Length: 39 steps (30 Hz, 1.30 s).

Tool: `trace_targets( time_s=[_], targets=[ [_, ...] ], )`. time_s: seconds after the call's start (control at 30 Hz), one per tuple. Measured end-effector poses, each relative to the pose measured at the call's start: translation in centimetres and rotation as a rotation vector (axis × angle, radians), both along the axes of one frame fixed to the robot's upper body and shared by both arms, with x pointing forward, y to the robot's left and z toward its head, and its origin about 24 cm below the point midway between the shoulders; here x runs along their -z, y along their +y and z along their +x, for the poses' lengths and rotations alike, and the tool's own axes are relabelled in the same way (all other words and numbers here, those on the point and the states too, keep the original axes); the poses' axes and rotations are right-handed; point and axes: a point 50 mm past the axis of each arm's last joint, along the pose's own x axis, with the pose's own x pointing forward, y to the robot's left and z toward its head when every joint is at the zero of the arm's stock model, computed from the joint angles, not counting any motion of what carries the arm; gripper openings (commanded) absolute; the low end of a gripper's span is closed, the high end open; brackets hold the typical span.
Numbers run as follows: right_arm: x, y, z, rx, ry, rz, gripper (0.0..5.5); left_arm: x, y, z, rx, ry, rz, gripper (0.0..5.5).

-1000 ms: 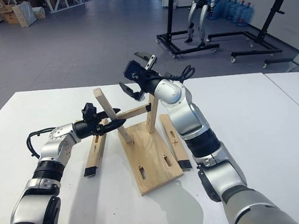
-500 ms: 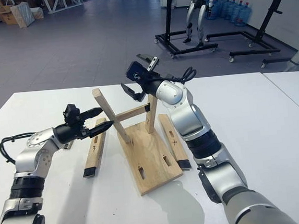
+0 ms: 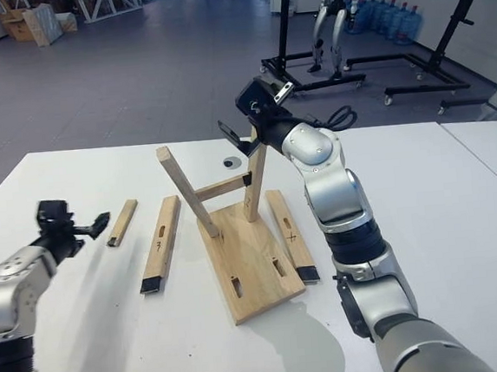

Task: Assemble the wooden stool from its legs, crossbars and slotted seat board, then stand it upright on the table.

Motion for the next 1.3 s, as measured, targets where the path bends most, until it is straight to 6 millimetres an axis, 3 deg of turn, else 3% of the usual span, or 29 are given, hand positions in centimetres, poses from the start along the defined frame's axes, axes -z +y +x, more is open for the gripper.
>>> trace_targets(
  time_s=[0.07,0.3,0.43,0.67,1.17,1.3],
  targets=[
    [0.0,0.0,0.1,0.003,0.000,0.000,5.40,0.7,-0.6,0.4,0.009,0.011,-0.010,4.41],
    [-0.3,0.6,0.1,-0.011,-0.005,0.012,5.40,3.6,1.1,0.3,-0.041,0.057,0.030,4.41],
    [-0.2,0.7,0.1,-0.010,-0.004,0.017,5.40,5.2,0.7,0.6,-0.020,0.078,0.009,4.41],
    [-0.1,1.1,0.0,-0.022,0.004,0.018,5.40,5.7,0.1,1.2,-0.019,0.055,-0.033,3.58],
    [0.2,1.6,0.0,-0.034,0.022,0.021,5.40,5.7,1.1,1.1,-0.053,0.057,-0.027,1.47],
    [0.3,1.9,-0.1,-0.042,0.025,0.021,5.40,5.6,1.1,1.2,-0.053,0.055,-0.029,1.27]
  ],
)
